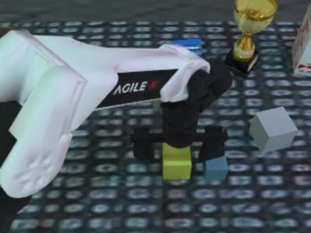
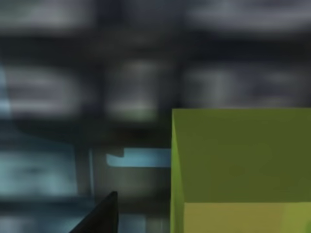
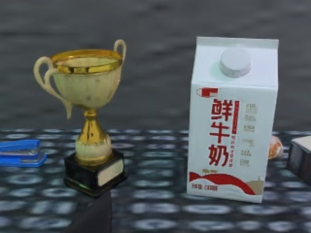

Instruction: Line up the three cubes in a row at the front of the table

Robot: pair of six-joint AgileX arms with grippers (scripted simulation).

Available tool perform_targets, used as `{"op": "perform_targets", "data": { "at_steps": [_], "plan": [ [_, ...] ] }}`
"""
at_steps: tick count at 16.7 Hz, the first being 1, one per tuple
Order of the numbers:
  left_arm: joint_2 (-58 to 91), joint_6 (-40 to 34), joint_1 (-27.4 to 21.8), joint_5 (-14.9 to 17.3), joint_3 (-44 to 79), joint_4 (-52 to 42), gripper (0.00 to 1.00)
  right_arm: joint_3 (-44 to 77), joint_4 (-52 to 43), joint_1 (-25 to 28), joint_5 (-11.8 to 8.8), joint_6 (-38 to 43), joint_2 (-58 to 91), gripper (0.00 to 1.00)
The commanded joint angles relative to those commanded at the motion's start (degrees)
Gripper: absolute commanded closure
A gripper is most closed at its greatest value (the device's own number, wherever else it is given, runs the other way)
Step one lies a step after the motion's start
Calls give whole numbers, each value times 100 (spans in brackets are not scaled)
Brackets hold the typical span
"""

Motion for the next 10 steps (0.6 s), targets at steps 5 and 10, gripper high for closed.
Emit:
{"op": "perform_targets", "data": {
  "at_steps": [5,10],
  "plan": [
    [-58,-10,12,-4,217,-241,0,0,0,0,0,0,0,0],
    [-332,-31,86,-4,911,-1283,0,0,0,0,0,0,0,0]
  ]
}}
